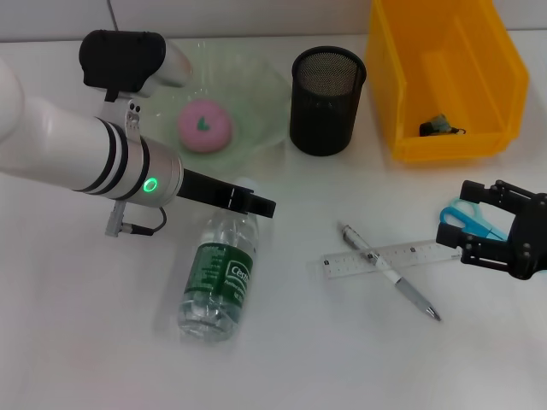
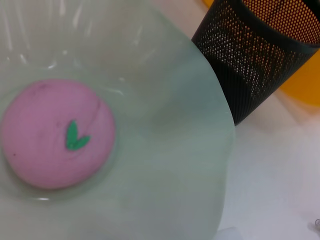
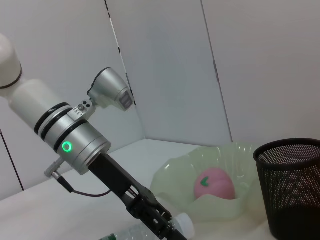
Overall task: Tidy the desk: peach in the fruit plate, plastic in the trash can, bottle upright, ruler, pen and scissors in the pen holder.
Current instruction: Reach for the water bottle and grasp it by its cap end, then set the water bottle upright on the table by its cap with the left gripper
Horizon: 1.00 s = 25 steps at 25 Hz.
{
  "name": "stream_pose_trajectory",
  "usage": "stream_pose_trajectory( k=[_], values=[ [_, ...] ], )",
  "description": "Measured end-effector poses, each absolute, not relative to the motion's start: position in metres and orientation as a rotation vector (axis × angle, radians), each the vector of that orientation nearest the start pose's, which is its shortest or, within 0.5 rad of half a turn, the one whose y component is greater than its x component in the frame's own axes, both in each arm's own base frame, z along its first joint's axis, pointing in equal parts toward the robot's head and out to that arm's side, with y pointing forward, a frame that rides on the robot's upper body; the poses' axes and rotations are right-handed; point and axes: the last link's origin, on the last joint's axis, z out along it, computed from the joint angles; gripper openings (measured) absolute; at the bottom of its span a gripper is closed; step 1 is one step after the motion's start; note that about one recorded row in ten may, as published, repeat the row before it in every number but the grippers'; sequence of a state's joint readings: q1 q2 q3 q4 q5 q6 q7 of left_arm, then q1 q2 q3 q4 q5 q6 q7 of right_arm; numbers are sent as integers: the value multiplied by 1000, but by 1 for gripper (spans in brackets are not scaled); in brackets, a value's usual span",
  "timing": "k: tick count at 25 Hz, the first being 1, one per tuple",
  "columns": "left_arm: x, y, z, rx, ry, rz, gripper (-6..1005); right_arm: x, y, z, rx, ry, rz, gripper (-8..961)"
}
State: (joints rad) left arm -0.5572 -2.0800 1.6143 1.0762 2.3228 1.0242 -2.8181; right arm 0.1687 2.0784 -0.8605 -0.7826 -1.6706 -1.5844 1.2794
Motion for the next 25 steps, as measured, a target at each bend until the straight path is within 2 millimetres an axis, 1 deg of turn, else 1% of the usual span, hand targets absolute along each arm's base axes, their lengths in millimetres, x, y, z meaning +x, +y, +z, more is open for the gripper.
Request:
stream_pose_trajectory(
  k=[6, 11, 16, 19, 22, 24, 25],
  values=[
    [-194, 364, -75, -2434, -1286, 75, 729, 314, 253, 22, -2500, 663, 823, 844],
    [-193, 364, -74, -2457, -1234, 86, 694, 314, 253, 22, -2501, 664, 824, 844],
    [-192, 362, -73, -2495, -1172, 108, 509, 315, 254, 22, -2497, 671, 820, 843],
    [-189, 359, -73, -2513, -1155, 118, 474, 315, 254, 22, -2492, 681, 819, 843],
    [-184, 355, -68, -2538, -1125, 116, 440, 316, 254, 22, -2490, 689, 819, 843],
    [-182, 353, -66, -2550, -1111, 115, 440, 316, 254, 22, -2490, 689, 818, 843],
    [-177, 349, -63, -2575, -1081, 114, 440, 316, 254, 22, -2490, 689, 818, 843]
  ],
)
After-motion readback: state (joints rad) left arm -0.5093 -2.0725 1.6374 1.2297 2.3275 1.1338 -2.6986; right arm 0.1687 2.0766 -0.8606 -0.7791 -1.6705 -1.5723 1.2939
